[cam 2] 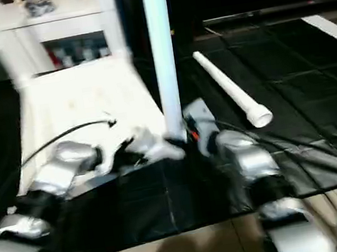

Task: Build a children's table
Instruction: Rotate leg to tighten

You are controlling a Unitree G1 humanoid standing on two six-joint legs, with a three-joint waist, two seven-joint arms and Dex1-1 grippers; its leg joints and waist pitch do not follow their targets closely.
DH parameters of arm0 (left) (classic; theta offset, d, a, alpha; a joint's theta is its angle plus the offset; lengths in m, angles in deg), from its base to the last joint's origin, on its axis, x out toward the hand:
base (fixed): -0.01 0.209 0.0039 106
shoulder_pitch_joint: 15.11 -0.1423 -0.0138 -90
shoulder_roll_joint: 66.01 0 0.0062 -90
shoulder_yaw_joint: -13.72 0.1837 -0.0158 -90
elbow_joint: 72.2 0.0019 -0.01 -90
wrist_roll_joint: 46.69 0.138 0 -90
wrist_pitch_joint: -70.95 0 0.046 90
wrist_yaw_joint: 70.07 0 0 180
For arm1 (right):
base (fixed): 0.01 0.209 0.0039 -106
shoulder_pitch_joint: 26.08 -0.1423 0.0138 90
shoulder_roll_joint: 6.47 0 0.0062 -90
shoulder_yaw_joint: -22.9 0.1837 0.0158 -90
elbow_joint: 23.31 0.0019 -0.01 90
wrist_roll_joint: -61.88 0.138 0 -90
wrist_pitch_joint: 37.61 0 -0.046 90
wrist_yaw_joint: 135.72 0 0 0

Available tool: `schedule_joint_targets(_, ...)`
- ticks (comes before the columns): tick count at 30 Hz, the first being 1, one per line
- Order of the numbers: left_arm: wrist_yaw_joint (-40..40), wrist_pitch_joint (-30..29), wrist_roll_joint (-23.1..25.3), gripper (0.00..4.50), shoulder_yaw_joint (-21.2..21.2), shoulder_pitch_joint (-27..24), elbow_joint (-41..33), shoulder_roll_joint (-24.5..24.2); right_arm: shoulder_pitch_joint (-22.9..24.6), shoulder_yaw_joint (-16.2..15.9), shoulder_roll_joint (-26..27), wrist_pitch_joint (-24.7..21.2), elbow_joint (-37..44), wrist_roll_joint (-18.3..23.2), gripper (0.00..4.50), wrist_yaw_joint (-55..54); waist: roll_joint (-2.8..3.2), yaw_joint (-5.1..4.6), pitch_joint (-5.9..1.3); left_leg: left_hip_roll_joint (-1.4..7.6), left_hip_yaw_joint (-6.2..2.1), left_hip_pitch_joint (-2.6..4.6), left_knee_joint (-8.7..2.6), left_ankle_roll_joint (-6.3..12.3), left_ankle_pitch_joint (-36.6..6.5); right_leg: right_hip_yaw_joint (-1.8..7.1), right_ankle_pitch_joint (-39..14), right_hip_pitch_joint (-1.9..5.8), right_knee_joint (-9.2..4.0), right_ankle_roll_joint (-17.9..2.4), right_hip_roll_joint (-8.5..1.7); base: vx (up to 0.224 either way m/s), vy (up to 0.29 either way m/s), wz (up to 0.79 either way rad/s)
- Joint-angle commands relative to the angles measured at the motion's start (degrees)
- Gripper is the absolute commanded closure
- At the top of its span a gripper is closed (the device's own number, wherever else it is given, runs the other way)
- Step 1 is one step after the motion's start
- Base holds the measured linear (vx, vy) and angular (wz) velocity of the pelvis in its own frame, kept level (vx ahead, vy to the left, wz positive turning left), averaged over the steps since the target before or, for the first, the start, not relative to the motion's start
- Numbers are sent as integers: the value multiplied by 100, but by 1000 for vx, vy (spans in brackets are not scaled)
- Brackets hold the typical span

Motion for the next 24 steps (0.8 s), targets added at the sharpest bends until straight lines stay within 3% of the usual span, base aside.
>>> schedule_joint_targets(1,-573,-84,-193,450,-149,247,-274,411,-37,-504,601,-176,-132,12,183,1,-81,25,-423,245,-108,0,-373,267,-726,384,-1899,346,-491,-739,-467,0,0,0)
schedule_joint_targets(3,-698,-135,-108,450,-91,239,-384,544,-90,-418,748,-91,-153,6,183,-88,-83,45,-448,254,-101,-32,-357,419,-482,404,-1393,363,-421,-860,-459,0,0,0)
schedule_joint_targets(5,-630,-36,-33,450,8,214,-427,537,-82,-412,752,-21,-117,19,113,-51,-66,57,-465,269,-102,-34,-345,540,-285,414,-936,360,-357,-991,-453,0,0,0)
schedule_joint_targets(6,-630,-36,-33,450,8,214,-427,537,-82,-412,752,-21,-117,19,113,-51,-69,53,-469,270,-103,-44,-333,606,-227,415,-727,363,-333,-1049,-455,0,0,0)
schedule_joint_targets(9,-568,-91,-20,450,16,160,-516,506,-40,-379,735,15,-54,19,84,-64,-59,44,-455,267,-97,-46,-335,651,-313,408,-746,371,-350,-1088,-460,0,0,0)
schedule_joint_targets(12,-428,-113,-60,450,29,82,-627,397,69,-461,633,143,63,-43,61,29,-57,43,-435,273,-94,-30,-356,549,-548,406,-1097,370,-398,-1002,-466,0,0,0)
schedule_joint_targets(14,-345,-64,-60,450,54,40,-666,336,122,-475,574,186,125,-44,27,110,-53,50,-442,285,-101,-28,-359,531,-540,415,-1051,372,-385,-986,-470,0,0,0)
schedule_joint_targets(18,451,576,-140,450,124,-147,-627,-68,419,-397,-36,449,518,75,8,830,-53,63,-451,280,-98,-47,-346,633,-520,415,-853,385,-360,-1021,-469,0,0,0)
schedule_joint_targets(22,879,843,-139,450,234,-207,-621,-272,495,-421,-356,613,671,114,8,1310,-52,68,-449,296,-95,-55,-339,661,-516,410,-898,373,-364,-1015,-460,0,0,0)
schedule_joint_targets(24,1435,1036,-201,450,351,-278,-688,-492,553,-470,-738,774,827,169,8,1915,-41,120,-448,301,-85,-37,-329,673,-581,411,-951,360,-364,-1002,-457,0,0,0)
